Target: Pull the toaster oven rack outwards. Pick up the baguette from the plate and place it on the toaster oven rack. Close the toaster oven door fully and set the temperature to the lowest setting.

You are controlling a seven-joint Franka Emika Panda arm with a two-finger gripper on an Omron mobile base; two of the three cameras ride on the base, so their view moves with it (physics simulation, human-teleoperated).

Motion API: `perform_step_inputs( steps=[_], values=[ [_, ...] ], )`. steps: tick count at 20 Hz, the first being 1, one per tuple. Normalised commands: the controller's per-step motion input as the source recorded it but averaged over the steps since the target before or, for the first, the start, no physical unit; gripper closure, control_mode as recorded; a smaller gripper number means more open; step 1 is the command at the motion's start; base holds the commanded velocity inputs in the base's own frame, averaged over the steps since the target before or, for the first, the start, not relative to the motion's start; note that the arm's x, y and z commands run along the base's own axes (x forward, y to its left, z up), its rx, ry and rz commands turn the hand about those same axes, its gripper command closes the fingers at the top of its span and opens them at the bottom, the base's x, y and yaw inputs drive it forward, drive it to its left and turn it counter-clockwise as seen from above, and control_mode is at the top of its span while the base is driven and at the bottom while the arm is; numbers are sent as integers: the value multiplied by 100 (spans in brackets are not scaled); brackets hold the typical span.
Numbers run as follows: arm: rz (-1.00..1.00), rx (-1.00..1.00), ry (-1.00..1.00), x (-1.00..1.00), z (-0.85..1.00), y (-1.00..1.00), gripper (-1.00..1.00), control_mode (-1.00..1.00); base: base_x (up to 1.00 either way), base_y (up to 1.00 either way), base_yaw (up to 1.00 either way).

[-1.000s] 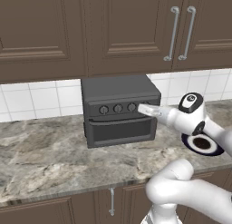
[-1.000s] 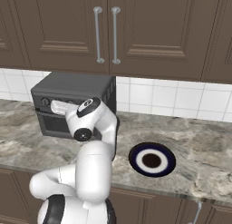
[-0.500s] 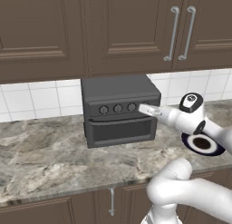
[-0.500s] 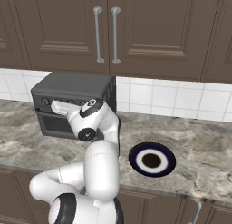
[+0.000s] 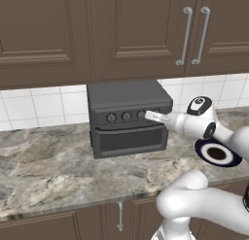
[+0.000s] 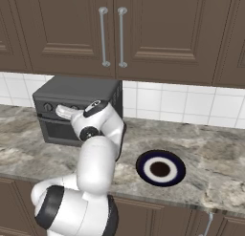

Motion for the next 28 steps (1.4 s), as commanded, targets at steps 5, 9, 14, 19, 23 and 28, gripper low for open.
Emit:
perform_step_inputs(
  steps=[5, 9, 14, 19, 23, 28],
  values=[
    [0, 0, 2, 35, 0, 0, 100, -100, 0, 0, 0],
    [0, -4, 5, 32, -8, 0, 100, -100, 0, 0, 0],
    [-1, -10, 14, 18, -18, -1, 100, -100, 0, 0, 0],
    [-3, -11, 17, 8, -14, -6, 100, -100, 0, 0, 0],
    [-3, -6, 12, 21, -2, -6, 100, -100, 0, 0, 0],
    [-5, -1, 11, 18, -14, -6, 100, -100, 0, 0, 0]
  ],
)
